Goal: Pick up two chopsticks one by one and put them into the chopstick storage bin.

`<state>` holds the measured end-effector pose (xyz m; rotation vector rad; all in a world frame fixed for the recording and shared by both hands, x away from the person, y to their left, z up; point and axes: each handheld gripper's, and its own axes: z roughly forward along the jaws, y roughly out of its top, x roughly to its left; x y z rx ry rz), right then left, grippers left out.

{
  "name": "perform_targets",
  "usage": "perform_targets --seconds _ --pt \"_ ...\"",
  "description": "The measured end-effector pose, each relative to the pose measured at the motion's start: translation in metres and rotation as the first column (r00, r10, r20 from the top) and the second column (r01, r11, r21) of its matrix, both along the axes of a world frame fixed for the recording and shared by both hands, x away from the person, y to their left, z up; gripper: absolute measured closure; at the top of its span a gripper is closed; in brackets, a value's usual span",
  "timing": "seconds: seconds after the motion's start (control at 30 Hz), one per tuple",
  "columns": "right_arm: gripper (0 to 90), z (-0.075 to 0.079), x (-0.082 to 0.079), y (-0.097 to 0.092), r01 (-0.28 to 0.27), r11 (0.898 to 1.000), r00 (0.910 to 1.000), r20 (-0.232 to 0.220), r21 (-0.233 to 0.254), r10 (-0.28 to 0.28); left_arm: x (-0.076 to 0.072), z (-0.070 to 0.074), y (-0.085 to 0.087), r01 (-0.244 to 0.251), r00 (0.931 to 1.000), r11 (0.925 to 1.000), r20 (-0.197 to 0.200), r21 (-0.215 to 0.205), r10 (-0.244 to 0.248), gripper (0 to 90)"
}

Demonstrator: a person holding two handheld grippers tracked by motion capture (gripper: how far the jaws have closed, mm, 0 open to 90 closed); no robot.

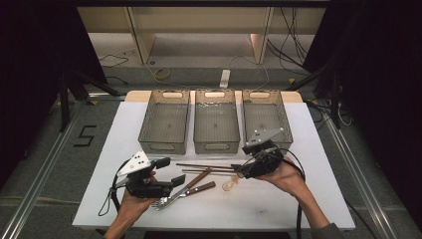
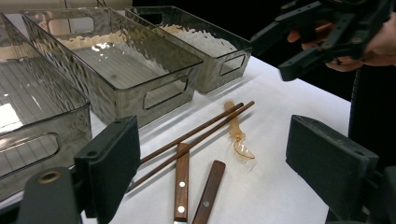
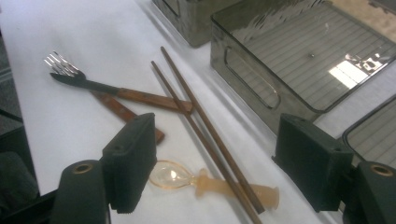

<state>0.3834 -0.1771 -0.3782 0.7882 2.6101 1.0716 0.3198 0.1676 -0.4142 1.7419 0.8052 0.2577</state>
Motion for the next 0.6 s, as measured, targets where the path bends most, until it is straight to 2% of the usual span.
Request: perform_targets --seconds 0.03,0.13,0.2,0.33,0.43,0.6 --pt "30.8 -0.002 0.007 0.004 -0.003 1.000 0.9999 -0.016 -0.011 0.003 0.000 0.000 0.000 0.002 1.0000 1.0000 0.002 0.002 -0.002 17.1" --pt "31.2 -0.005 0.013 0.008 -0.006 0.999 0.9997 -0.025 -0.037 0.005 0.000 0.000 0.001 0.001 1.0000 1.0000 0.001 0.003 -0.001 17.1" --pt "31.3 -0.009 0.022 0.013 -0.015 0.998 0.9988 -0.047 -0.062 0.012 0.000 0.000 0.000 0.001 1.0000 1.0000 0.003 0.000 -0.001 17.1" --pt "32.8 -0.012 0.028 0.018 -0.024 0.996 0.9974 -0.071 -0.090 0.017 0.000 0.001 0.000 0.001 1.0000 1.0000 0.003 -0.001 -0.001 17.1" --pt "37.4 -0.018 0.035 0.023 -0.043 0.990 0.9942 -0.103 -0.138 0.029 0.000 0.001 0.000 0.001 1.0000 1.0000 0.004 0.000 -0.001 17.1" --pt "44.8 -0.027 0.043 0.028 -0.084 0.979 0.9867 -0.153 -0.187 0.056 0.000 0.001 0.000 0.002 1.0000 1.0000 0.006 0.000 -0.002 17.1"
